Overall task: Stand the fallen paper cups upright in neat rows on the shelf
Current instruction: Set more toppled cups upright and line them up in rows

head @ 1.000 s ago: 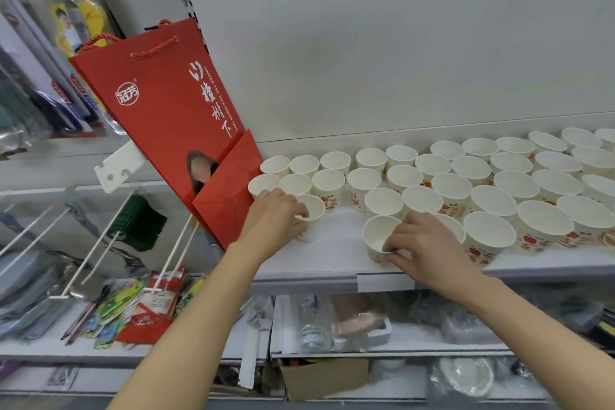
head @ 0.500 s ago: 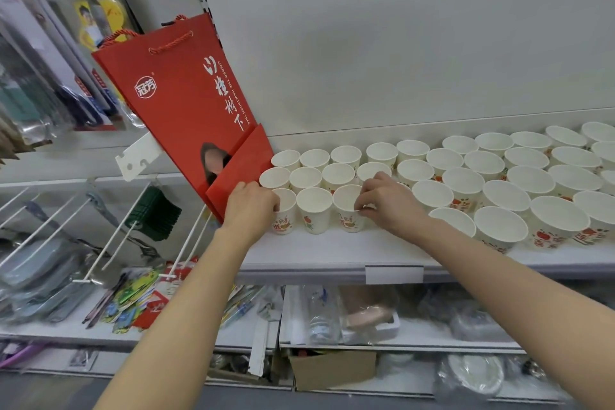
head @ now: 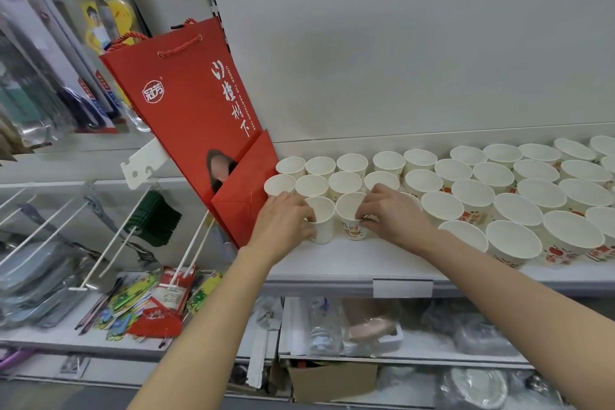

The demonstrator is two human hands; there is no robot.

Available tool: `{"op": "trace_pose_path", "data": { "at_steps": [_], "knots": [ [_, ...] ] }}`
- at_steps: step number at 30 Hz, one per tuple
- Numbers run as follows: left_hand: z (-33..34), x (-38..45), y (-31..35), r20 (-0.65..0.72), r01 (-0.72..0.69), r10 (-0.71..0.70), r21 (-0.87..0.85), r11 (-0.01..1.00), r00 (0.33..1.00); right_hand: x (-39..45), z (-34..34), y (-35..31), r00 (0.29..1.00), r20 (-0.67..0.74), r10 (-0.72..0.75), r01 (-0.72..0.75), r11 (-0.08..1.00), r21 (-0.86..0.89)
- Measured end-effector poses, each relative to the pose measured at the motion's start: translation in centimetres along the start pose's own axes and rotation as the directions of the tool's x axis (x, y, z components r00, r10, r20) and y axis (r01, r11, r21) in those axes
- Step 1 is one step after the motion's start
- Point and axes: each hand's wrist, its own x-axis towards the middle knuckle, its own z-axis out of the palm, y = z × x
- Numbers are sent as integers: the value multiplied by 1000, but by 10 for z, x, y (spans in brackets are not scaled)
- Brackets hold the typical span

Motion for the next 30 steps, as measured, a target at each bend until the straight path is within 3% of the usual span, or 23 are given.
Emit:
{"op": "trace_pose_path", "data": {
  "at_steps": [5, 8, 14, 19, 24, 28, 30],
  "knots": [
    [3, -1, -4, -45, 0, 2, 45, 999, 999, 1, 11, 1, 998, 35, 47, -50, 994, 101],
    [3, 2, -9, -13, 15, -15, -13, 1000, 1000, 4, 12, -4, 996, 65, 67, -75, 989, 126],
    [0, 12, -16, 240, 128, -96, -123, 984, 966, 1, 2, 1, 996, -75, 44, -37, 995, 93],
    [13, 26, -15, 386, 170, -133, -63, 983, 913, 1, -3, 13, 990, 73, 120, -122, 992, 16],
    [13, 30, -10, 316, 141, -111, -75, 987, 942, -5, -17, 21, 988, 12, 151, -151, 987, 50],
    [-3, 54, 13, 110, 91, -71, -194, 977, 991, -20, -37, 46, 952, -160, 262, -264, 965, 9],
    [-3, 76, 33, 33, 19, -13, -165, 986, 999, -27, -41, 56, 939, -164, 303, -312, 950, -32]
  ]
}}
